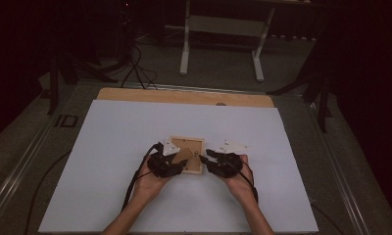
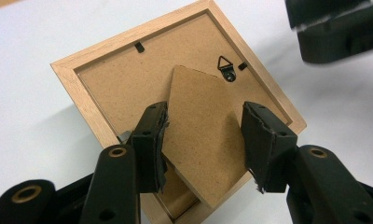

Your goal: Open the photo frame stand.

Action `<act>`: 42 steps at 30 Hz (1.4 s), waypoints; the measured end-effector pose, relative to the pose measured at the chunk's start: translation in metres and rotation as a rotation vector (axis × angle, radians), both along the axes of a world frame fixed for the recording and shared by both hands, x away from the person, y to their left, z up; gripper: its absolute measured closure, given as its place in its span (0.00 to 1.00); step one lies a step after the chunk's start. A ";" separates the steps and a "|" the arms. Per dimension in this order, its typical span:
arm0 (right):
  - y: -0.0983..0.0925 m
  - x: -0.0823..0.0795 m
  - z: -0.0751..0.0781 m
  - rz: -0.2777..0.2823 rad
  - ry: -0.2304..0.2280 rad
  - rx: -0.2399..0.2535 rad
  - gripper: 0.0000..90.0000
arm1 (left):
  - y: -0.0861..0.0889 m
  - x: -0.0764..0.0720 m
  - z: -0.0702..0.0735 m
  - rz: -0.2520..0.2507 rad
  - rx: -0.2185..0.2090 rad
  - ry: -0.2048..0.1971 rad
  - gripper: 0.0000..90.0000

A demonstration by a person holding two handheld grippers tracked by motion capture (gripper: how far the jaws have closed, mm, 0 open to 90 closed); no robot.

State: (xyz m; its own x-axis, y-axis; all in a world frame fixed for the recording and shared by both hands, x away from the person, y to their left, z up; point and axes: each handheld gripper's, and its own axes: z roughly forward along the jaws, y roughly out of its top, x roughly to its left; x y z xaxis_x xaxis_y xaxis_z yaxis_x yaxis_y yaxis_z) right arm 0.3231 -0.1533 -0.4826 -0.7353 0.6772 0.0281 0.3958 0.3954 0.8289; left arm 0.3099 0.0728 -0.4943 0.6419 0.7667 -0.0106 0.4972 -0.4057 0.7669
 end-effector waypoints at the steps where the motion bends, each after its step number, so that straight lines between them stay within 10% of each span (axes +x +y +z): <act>1: -0.001 0.003 0.002 0.000 0.013 0.025 0.68 | -0.001 -0.002 -0.001 0.001 0.003 -0.013 0.59; 16: 0.002 0.035 0.007 -0.028 0.102 0.054 0.54 | 0.000 -0.020 -0.009 -0.028 0.050 -0.155 0.58; 42: 0.010 0.061 -0.005 0.006 0.245 0.059 0.46 | 0.003 -0.026 -0.014 -0.051 0.068 -0.191 0.58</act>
